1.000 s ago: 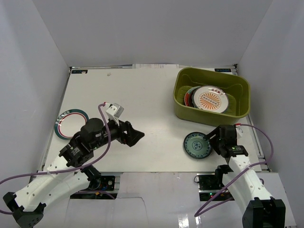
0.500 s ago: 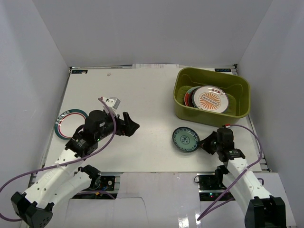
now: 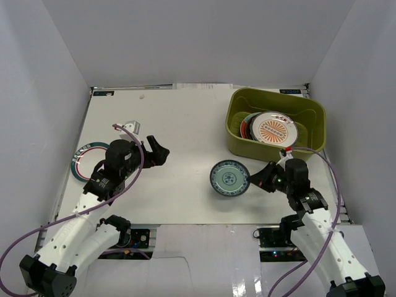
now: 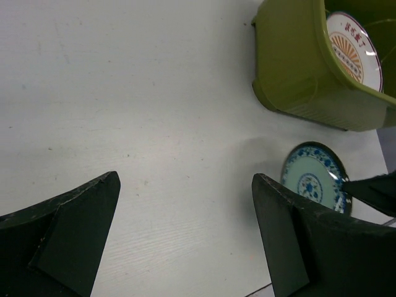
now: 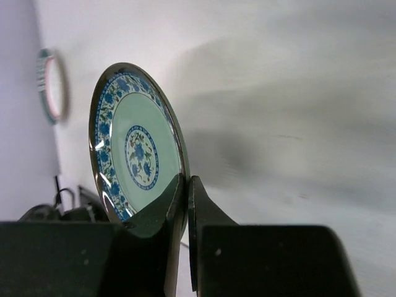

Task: Place the plates into the plastic bin on the countertop

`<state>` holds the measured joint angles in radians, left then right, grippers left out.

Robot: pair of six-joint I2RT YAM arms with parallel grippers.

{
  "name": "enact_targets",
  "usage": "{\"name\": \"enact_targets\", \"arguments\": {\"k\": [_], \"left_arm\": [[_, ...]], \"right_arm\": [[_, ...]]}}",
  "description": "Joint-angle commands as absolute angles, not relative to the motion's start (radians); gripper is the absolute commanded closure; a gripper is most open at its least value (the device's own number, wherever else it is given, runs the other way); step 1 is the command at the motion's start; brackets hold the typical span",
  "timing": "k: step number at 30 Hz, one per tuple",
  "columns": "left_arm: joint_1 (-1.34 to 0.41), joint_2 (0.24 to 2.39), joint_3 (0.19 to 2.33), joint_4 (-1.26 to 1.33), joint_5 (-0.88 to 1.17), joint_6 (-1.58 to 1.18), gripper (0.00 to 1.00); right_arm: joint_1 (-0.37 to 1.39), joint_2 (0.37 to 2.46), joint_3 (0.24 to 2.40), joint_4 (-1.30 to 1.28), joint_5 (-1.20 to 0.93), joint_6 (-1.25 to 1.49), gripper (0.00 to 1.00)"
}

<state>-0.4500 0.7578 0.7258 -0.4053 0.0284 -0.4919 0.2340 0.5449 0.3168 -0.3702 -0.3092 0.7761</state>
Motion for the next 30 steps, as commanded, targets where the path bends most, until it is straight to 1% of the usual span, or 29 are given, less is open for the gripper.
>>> {"name": "enact_targets", "arguments": {"k": [1, 3, 4, 6, 7, 8, 10, 12, 13, 15, 16, 17, 19, 22, 26, 30], "left_arm": [[-0.426, 0.750, 0.712, -0.387, -0.066, -0.576, 0.02], [-0.425, 0.764, 0.712, -0.382, -0.096, -0.606, 0.02], [-0.423, 0.773, 0.712, -0.380, -0.104, -0.630, 0.02], [-0.423, 0.788, 0.713, -0.382, -0.121, -0.666, 0.06], [-0.423, 0.804, 0.706, -0.382, -0.135, -0.682, 0.07], [-0.423, 0.810, 0.703, -0.382, -0.146, -0.719, 0.09], [-0.423, 0.827, 0.687, -0.382, -0.187, -0.755, 0.11], [-0.423, 0.838, 0.677, -0.383, -0.221, -0.819, 0.11], [-0.423, 0.844, 0.670, -0.382, -0.250, -0.831, 0.10], [-0.420, 0.848, 0.661, -0.383, -0.281, -0.867, 0.10], [-0.420, 0.851, 0.658, -0.382, -0.297, -0.877, 0.10], [-0.419, 0.857, 0.641, -0.383, -0.334, -0.890, 0.11], [-0.405, 0.868, 0.623, -0.385, -0.350, -0.934, 0.10], [-0.370, 0.893, 0.580, -0.384, -0.367, -0.989, 0.10], [-0.305, 0.910, 0.534, -0.387, -0.400, -1.015, 0.10], [-0.180, 0.907, 0.502, -0.410, -0.370, -1.023, 0.10]], "right_arm": [[0.320, 0.573, 0.516, -0.282, -0.404, 0.770, 0.92], [0.350, 0.610, 0.599, -0.249, -0.365, 0.740, 0.92], [0.354, 0.652, 0.689, -0.241, -0.323, 0.717, 0.92], [0.353, 0.695, 0.780, -0.221, -0.249, 0.646, 0.92], [0.351, 0.740, 0.820, -0.216, -0.147, 0.618, 0.92], [0.350, 0.767, 0.900, -0.216, -0.096, 0.562, 0.92], [0.325, 0.842, 0.963, -0.207, 0.070, 0.514, 0.92], [0.287, 0.889, 1.025, -0.192, 0.153, 0.464, 0.92], [0.231, 0.938, 1.040, -0.184, 0.170, 0.450, 0.92], [0.158, 0.985, 1.063, -0.183, 0.163, 0.427, 0.92], [0.079, 1.021, 1.062, -0.181, 0.152, 0.422, 0.92], [0.042, 1.038, 1.055, -0.181, 0.132, 0.422, 0.92], [-0.071, 1.077, 1.008, -0.145, 0.045, 0.425, 0.92], [-0.141, 1.127, 0.940, -0.104, -0.035, 0.437, 0.92], [-0.170, 1.180, 0.873, -0.046, -0.095, 0.463, 0.92], [-0.178, 1.206, 0.851, -0.028, -0.106, 0.471, 0.92]]}}
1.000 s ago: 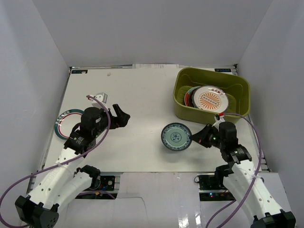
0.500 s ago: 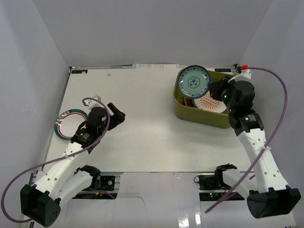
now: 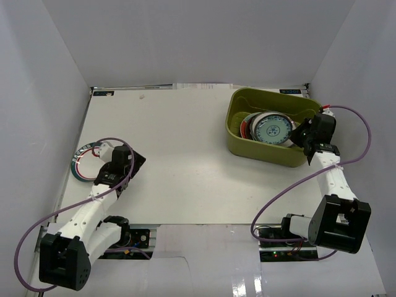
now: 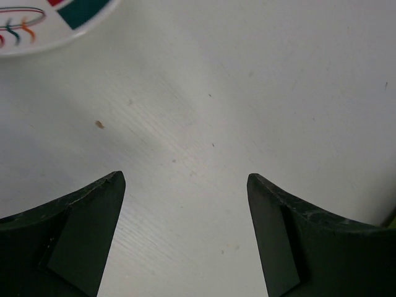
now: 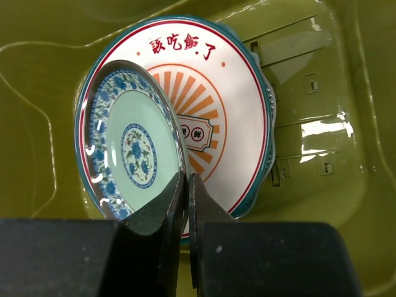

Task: Place the plates into the plastic bin on the countertop

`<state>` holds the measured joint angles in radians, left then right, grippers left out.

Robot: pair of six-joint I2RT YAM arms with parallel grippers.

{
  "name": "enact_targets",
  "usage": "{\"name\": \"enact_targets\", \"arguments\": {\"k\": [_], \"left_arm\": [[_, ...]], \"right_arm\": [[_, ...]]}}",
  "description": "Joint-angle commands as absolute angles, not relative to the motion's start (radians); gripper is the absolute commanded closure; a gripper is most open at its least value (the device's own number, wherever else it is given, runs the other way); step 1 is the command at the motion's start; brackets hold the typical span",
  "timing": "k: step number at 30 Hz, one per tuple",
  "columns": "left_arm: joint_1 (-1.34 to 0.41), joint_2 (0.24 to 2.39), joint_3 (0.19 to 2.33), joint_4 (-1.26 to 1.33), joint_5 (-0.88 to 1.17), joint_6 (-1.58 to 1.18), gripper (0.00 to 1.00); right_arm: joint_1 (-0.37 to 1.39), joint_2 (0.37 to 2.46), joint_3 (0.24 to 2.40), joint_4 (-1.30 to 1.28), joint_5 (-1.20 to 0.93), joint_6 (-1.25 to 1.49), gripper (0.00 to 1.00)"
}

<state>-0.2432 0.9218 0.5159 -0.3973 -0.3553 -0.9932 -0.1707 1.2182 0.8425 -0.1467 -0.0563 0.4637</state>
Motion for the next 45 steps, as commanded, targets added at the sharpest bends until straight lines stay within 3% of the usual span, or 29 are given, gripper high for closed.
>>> {"name": "enact_targets", "arguments": {"k": [1, 4, 6, 7, 10, 12, 21, 26, 36, 40, 41, 45], "left_arm": [[-0.154, 0.902, 0.496, -0.417, -0.358, -1.023, 0.10], [-0.062, 0.871, 0.479, -0.433, -0.328, -1.029, 0.09], [-0.003, 0.858, 0.471, -0.440, -0.311, -1.028, 0.08], [0.038, 0.847, 0.460, -0.445, -0.296, -1.031, 0.07], [0.116, 0.845, 0.434, -0.454, -0.269, -1.042, 0.05], [0.169, 0.845, 0.420, -0.457, -0.261, -1.063, 0.02], [0.297, 0.905, 0.385, -0.352, -0.261, -1.153, 0.02], [0.357, 0.974, 0.361, -0.237, -0.245, -1.215, 0.04], [0.425, 1.195, 0.310, -0.008, -0.209, -1.241, 0.21], [0.437, 1.278, 0.298, 0.087, -0.164, -1.230, 0.47], [0.439, 1.282, 0.293, 0.113, -0.154, -1.218, 0.60], [0.439, 1.266, 0.281, 0.146, -0.117, -1.192, 0.85]], "right_arm": [[-0.179, 1.209, 0.847, -0.029, -0.095, 0.471, 0.92], [-0.189, 1.213, 0.842, -0.028, -0.093, 0.469, 0.88], [-0.189, 1.209, 0.841, -0.029, -0.113, 0.468, 0.69], [-0.189, 1.206, 0.839, -0.031, -0.117, 0.468, 0.46], [-0.189, 1.160, 0.836, -0.032, -0.123, 0.465, 0.13], [-0.189, 1.112, 0.841, -0.035, -0.175, 0.462, 0.03], [-0.103, 0.924, 0.813, -0.012, -0.351, 0.465, 0.00], [-0.005, 0.905, 0.801, 0.029, -0.406, 0.437, 0.07], [0.143, 0.893, 0.741, 0.057, -0.403, 0.413, 0.09], [0.175, 0.887, 0.721, 0.057, -0.400, 0.411, 0.10], [0.181, 0.885, 0.718, 0.057, -0.399, 0.410, 0.10], [0.199, 0.874, 0.721, 0.057, -0.405, 0.420, 0.10]]}}
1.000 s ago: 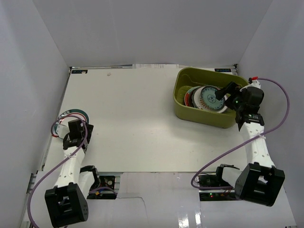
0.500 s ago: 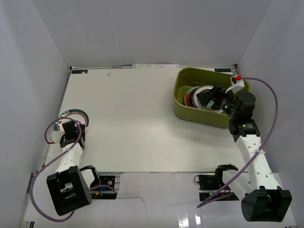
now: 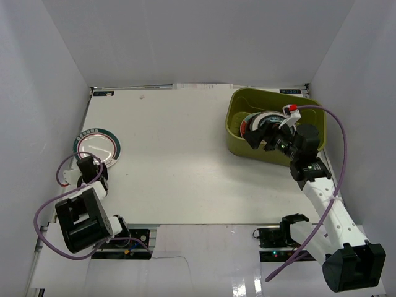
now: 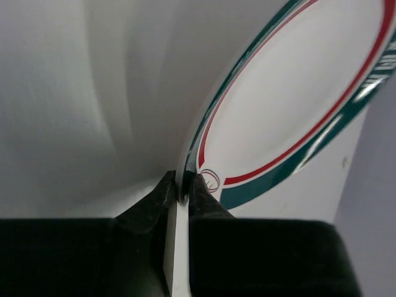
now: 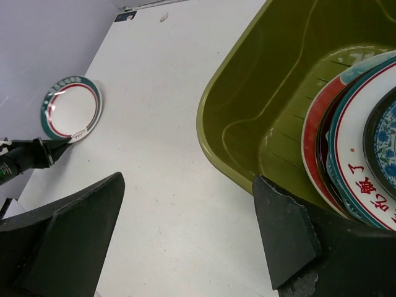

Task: Place the plates into the plastic bin on the countertop

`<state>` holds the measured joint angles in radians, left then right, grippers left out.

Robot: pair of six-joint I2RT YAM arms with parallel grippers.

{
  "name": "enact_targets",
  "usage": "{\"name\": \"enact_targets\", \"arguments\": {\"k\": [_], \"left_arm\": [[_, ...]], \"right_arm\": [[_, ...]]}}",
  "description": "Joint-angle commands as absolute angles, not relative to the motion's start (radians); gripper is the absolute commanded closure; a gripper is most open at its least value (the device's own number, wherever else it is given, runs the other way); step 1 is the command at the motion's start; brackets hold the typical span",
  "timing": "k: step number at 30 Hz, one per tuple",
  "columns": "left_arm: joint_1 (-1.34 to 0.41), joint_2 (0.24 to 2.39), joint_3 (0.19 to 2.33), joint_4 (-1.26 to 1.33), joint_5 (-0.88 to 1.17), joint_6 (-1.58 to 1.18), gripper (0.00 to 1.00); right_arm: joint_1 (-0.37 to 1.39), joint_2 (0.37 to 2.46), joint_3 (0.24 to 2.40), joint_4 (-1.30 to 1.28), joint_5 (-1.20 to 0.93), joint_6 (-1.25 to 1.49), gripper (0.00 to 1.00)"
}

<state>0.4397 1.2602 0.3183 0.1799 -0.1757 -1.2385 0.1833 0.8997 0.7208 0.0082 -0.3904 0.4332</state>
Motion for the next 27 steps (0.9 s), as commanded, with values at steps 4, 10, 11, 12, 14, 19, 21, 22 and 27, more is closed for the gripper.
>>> {"name": "enact_targets", "arguments": {"k": [4, 10, 11, 12, 14, 19, 21, 22, 27], "left_arm": [[0.439, 1.250, 0.261, 0.184, -0.060, -1.172, 1.00], [0.437, 1.224, 0.244, 0.305, 0.150, -1.167, 1.00], [0.433, 1.218, 0.253, 0.314, 0.231, -1.164, 1.00], [0.417, 1.203, 0.265, 0.314, 0.265, -1.146, 1.00], [0.399, 1.190, 0.308, 0.314, 0.342, -1.117, 1.00], [0.319, 1.115, 0.357, 0.322, 0.563, -1.051, 1.00], [0.264, 1.103, 0.379, 0.337, 0.657, -1.031, 1.00], [0.246, 1.089, 0.386, 0.347, 0.685, -1.017, 1.00], [0.153, 1.022, 0.420, 0.362, 0.790, -0.980, 1.00]], "right_arm": [[0.227, 0.861, 0.721, 0.057, -0.411, 0.437, 0.11], [0.271, 0.842, 0.741, 0.060, -0.411, 0.468, 0.11], [0.278, 0.844, 0.744, 0.064, -0.413, 0.471, 0.11], [0.297, 0.851, 0.755, 0.067, -0.416, 0.475, 0.10], [0.324, 0.867, 0.767, 0.077, -0.414, 0.485, 0.08], [0.454, 0.966, 0.798, 0.112, -0.365, 0.489, 0.04], [0.506, 1.024, 0.807, 0.132, -0.336, 0.489, 0.07], [0.523, 1.046, 0.819, 0.138, -0.328, 0.491, 0.08], [0.612, 1.206, 0.914, 0.144, -0.301, 0.485, 0.09]]}}
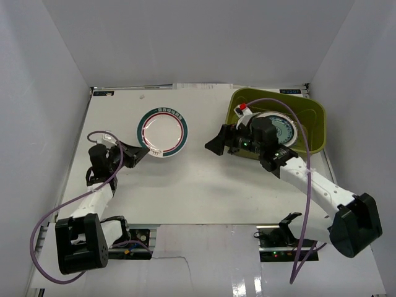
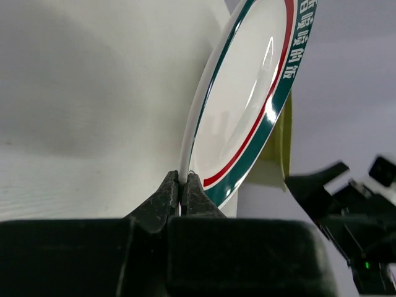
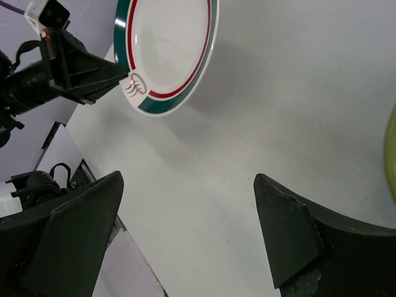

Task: Place the plates into the plastic bin on the countertop

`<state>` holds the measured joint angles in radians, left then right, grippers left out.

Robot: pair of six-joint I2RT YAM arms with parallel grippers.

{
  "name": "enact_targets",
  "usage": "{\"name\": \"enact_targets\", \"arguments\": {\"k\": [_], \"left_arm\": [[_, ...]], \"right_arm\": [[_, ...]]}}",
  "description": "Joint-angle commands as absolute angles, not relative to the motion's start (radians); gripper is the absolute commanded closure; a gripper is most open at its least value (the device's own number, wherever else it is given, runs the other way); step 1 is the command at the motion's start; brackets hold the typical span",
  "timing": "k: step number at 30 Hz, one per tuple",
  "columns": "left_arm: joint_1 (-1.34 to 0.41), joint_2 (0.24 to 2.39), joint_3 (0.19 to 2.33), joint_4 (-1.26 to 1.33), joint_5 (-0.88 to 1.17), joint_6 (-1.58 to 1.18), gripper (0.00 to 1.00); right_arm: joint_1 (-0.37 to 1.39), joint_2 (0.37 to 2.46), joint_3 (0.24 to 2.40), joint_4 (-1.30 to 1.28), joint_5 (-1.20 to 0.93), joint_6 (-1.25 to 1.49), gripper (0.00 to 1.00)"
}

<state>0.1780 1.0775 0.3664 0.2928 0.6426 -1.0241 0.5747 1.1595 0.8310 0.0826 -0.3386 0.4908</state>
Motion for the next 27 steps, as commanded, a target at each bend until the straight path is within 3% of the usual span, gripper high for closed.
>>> {"name": "enact_targets", "arguments": {"k": [1, 7, 11, 12, 14, 15, 16, 19, 20, 21, 23, 27], "left_arm": [[0.147, 1.013, 0.432, 0.362, 0.826, -0.979, 1.00], [0.101, 1.002, 0.489, 0.374, 0.978, -0.991, 1.00], [0.028, 1.014, 0.540, 0.333, 1.032, -0.940, 1.00], [0.015, 1.022, 0.545, 0.333, 1.037, -0.925, 1.00], [-0.059, 1.031, 0.558, 0.333, 1.055, -0.911, 1.00], [-0.070, 1.037, 0.563, 0.333, 1.058, -0.901, 1.00], [-0.081, 1.038, 0.566, 0.327, 1.060, -0.896, 1.00], [-0.118, 1.052, 0.598, 0.250, 1.057, -0.838, 0.66], [-0.141, 1.054, 0.621, 0.224, 1.054, -0.821, 0.47], [-0.153, 1.055, 0.633, 0.162, 1.043, -0.799, 0.37], [-0.184, 1.048, 0.656, 0.092, 1.022, -0.723, 0.20], [-0.244, 1.011, 0.710, -0.078, 0.948, -0.602, 0.09]], "right_arm": [[0.623, 1.224, 0.932, 0.129, -0.290, 0.480, 0.08], [0.635, 1.341, 1.081, 0.019, -0.172, 0.404, 0.02], [0.637, 1.413, 1.129, 0.012, -0.207, 0.408, 0.00], [0.637, 1.426, 1.143, 0.012, -0.218, 0.416, 0.05], [0.637, 1.456, 1.152, 0.012, -0.210, 0.443, 0.26], [0.637, 1.459, 1.151, 0.018, -0.203, 0.449, 0.40], [0.635, 1.457, 1.146, 0.023, -0.192, 0.456, 0.65], [0.635, 1.422, 1.137, 0.034, -0.132, 0.469, 0.92], [0.632, 1.392, 1.135, 0.034, -0.089, 0.466, 0.92], [0.626, 1.375, 1.134, 0.034, -0.074, 0.463, 0.92], [0.574, 1.326, 1.132, 0.034, -0.066, 0.480, 0.92], [0.413, 1.238, 1.103, 0.035, -0.046, 0.524, 0.92]]}}
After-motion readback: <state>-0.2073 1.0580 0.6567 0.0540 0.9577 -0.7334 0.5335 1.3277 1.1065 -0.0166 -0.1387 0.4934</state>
